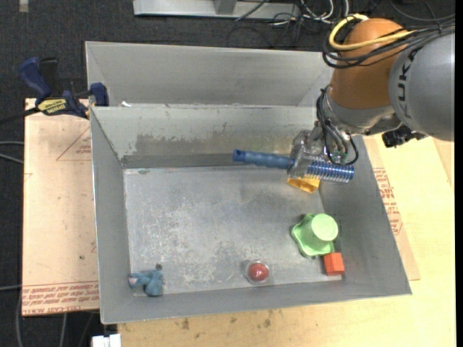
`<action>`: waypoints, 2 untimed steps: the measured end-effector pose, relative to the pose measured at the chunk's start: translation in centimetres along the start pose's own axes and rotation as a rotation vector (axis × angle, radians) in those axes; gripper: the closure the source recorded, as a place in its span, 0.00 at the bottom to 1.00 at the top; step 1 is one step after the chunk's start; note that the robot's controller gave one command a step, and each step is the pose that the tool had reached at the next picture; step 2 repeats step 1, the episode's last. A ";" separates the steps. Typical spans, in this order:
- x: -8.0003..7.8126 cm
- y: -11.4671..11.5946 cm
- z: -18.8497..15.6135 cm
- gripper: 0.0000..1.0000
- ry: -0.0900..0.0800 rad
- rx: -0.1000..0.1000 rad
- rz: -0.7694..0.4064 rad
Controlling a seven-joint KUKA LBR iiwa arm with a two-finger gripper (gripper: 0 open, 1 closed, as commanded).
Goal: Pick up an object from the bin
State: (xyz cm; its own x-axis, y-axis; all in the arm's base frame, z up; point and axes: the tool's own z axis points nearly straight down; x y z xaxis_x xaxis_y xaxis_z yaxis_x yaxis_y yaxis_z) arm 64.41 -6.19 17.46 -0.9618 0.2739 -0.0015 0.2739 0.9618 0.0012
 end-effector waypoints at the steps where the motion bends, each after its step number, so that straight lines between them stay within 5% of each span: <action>1: 0.0 0.1 -1.9 1.00 -0.002 -0.001 -0.002; 2: 0.0 0.1 -1.9 1.00 -0.002 -0.001 -0.002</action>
Offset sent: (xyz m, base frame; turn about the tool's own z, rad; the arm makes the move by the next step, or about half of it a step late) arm -0.0001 0.0002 0.0192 0.0000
